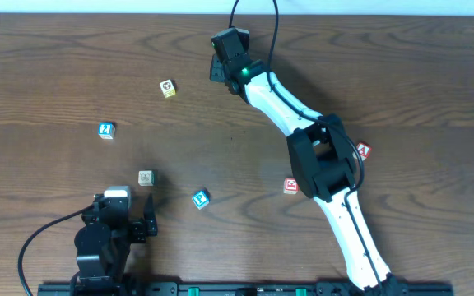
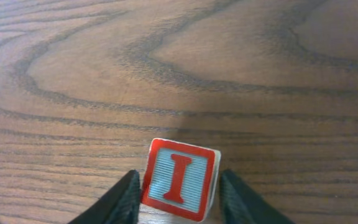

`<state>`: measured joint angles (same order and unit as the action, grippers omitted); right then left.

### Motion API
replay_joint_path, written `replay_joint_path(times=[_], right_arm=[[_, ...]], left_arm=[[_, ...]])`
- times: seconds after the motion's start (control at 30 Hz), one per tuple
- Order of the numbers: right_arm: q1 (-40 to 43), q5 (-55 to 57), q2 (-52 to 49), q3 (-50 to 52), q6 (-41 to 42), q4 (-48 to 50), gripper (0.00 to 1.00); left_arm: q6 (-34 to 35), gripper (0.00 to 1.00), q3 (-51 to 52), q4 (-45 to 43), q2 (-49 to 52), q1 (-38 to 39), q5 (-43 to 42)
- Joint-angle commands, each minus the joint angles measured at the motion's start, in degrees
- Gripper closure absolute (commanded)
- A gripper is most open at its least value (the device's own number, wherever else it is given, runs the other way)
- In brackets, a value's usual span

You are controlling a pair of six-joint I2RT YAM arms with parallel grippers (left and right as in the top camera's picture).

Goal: Spell out Ai2
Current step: 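Close the right gripper on the red 'I' block and lift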

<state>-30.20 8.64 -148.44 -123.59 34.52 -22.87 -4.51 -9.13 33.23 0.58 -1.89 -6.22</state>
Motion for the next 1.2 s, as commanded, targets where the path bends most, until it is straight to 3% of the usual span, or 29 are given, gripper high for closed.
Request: replay_joint_path(times=[0.0, 0.6, 0.83, 1.17], right_arm=[[-0.48, 0.37, -0.74, -1.18, 0.11, -0.13, 0.63], [-0.11, -0.09, -0.59, -1.79, -7.45, -6.05, 0.64], [-0.02, 1.38, -0.39, -4.37, -11.50, -7.37, 0.49], [0.37, 1.40, -0.39, -4.66, -11.45, -8.04, 0.55]], left_arm=[[0.42, 0.05, 0.37, 0.11, -0.35, -0.35, -0.44], [0.42, 0.05, 0.37, 0.11, -0.35, -0.35, -0.44], [0.42, 0.05, 0.37, 0.11, -0.35, -0.35, -0.44], [0.42, 0.05, 0.37, 0.11, -0.35, -0.35, -0.44]])
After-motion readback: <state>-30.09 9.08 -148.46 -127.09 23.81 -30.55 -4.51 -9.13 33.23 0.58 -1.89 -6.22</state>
